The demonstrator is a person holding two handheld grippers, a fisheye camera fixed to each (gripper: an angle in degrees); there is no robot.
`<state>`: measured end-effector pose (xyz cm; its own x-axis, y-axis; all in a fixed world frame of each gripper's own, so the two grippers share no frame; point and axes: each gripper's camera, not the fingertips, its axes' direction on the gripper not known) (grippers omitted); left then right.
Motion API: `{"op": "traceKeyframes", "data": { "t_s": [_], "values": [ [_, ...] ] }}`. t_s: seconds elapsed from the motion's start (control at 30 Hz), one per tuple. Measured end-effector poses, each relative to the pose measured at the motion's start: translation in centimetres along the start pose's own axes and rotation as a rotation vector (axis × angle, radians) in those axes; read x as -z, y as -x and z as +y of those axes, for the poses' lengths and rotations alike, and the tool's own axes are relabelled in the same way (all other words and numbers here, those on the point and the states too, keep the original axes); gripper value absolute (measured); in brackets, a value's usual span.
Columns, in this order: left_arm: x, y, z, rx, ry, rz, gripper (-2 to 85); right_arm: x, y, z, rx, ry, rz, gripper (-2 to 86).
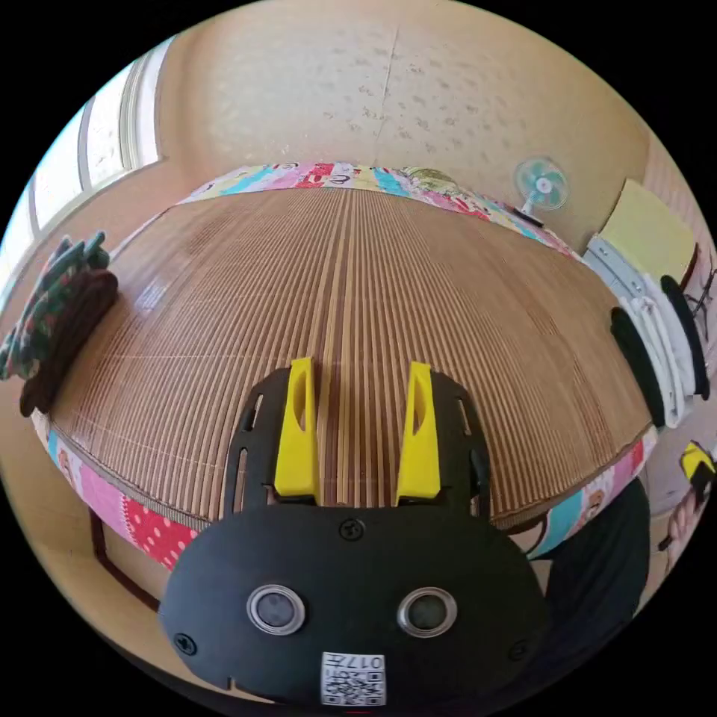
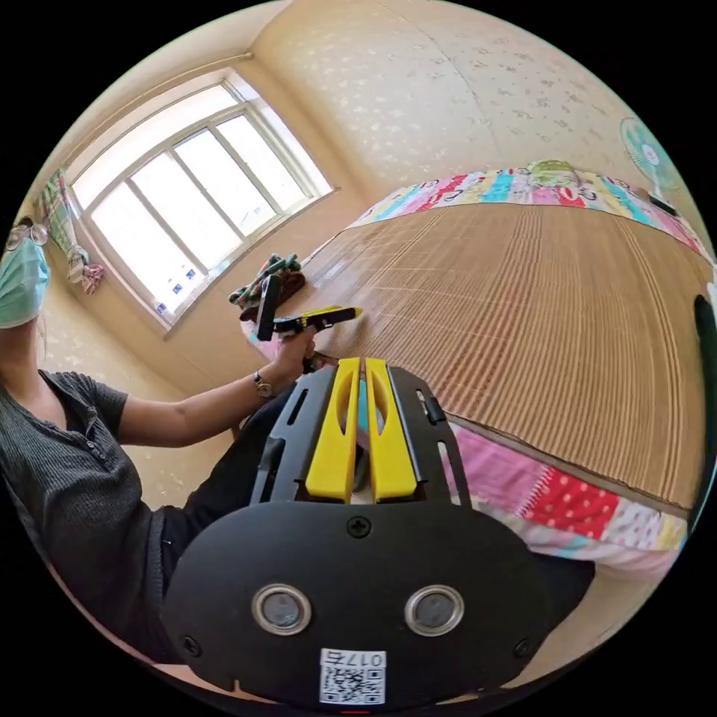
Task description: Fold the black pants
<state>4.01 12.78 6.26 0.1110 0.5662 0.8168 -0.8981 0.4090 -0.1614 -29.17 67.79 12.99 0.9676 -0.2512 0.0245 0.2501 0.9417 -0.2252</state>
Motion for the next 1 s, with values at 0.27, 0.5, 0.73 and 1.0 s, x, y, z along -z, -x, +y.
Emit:
{"op": "traceKeyframes", "data": {
  "t_s": [0.27,0.5,0.73,1.0],
  "values": [
    [0.1,0.7,1.7,0.003,-0.004,0.104,12.5,13.6,-5.1,2.5,-0.323,-0.205,0.509,12.0],
    [0.3,-0.6,3.7,-0.051,-0.026,0.052,11.8,20.9,-11.2,-2.5,-0.458,-0.209,1.112,15.9],
    [0.3,-0.3,5.3,-0.055,-0.03,0.05,11.5,20.0,-4.7,-11.1,-0.391,-0.339,1.22,4.6],
    [0.5,-0.3,7.2,-0.068,-0.032,0.025,11.3,8.2,11.0,-20.6,0.084,-0.357,0.718,3.0]
  ]
}}
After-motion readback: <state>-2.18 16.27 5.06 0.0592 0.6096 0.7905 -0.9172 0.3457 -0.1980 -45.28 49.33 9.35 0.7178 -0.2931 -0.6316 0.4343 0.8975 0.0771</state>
